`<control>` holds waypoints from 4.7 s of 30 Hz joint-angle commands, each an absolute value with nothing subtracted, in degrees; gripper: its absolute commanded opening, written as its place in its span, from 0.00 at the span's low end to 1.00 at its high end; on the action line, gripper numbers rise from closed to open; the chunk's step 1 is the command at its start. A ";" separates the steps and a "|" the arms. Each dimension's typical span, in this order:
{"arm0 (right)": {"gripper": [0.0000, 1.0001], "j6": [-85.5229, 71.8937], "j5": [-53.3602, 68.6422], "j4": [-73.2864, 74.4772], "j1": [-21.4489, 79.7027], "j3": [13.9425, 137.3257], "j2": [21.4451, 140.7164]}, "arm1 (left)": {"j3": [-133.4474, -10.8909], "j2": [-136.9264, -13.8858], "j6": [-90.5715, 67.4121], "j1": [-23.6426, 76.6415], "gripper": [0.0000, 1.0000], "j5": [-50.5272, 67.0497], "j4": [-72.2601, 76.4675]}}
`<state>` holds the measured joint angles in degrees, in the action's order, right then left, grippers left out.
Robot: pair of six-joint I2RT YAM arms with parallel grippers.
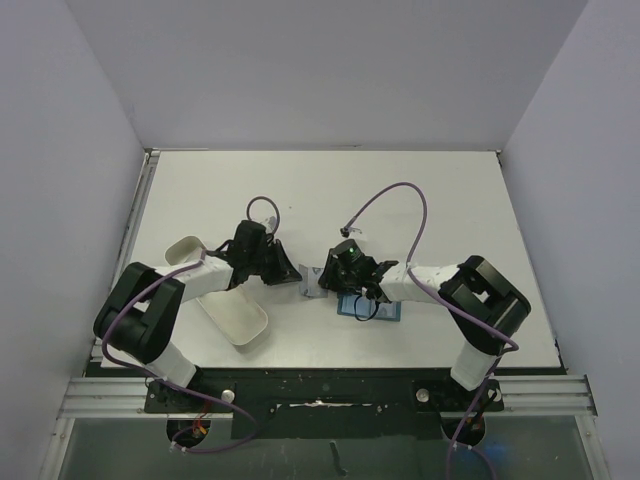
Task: Put the credit cards into the card holder
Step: Pick up the credit card from the center of the board.
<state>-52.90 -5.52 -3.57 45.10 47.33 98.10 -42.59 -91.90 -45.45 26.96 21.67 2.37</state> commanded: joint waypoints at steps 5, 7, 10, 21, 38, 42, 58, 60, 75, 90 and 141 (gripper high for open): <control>0.28 -50.44 -4.73 -0.68 45.51 44.44 101.45 | -43.63 -92.45 -43.95 27.66 0.00 25.58 6.84; 0.28 -49.84 -4.42 -1.32 45.57 44.15 101.31 | -42.93 -92.34 -44.01 27.72 0.00 27.77 8.58; 0.29 -48.57 -4.06 -1.98 45.61 43.57 100.64 | -41.43 -91.59 -45.47 27.84 0.00 29.70 11.20; 0.39 -45.36 1.50 -10.36 44.44 38.50 97.16 | -39.94 -91.91 -47.59 28.68 0.00 31.22 15.63; 0.32 -44.96 2.26 -12.29 43.32 38.14 97.38 | -44.31 -94.31 -44.62 30.27 0.03 29.23 10.23; 0.31 -45.60 2.07 -12.67 43.67 37.81 97.94 | -45.35 -95.17 -44.41 30.68 0.08 28.83 9.37; 0.40 -39.15 3.88 -5.55 39.84 37.33 83.37 | -47.11 -90.84 -36.71 31.01 0.00 29.97 2.71; 0.44 -37.31 7.24 -4.27 38.39 36.51 78.43 | -46.68 -88.52 -35.34 31.10 0.00 31.94 2.68; 0.67 -30.53 27.37 -0.40 29.80 34.49 60.60 | -43.48 -79.89 -35.17 33.28 0.00 49.98 13.31; 0.00 -40.18 36.07 -14.45 26.56 28.06 58.55 | -40.51 -80.28 -41.05 33.99 0.00 54.04 21.36; 0.00 -31.94 24.58 22.35 3.75 34.26 45.67 | -34.12 -79.38 -53.17 33.90 0.00 39.58 31.20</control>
<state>-38.24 38.17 10.31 4.12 29.30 46.30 -31.77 -81.21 -53.84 32.45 47.64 32.25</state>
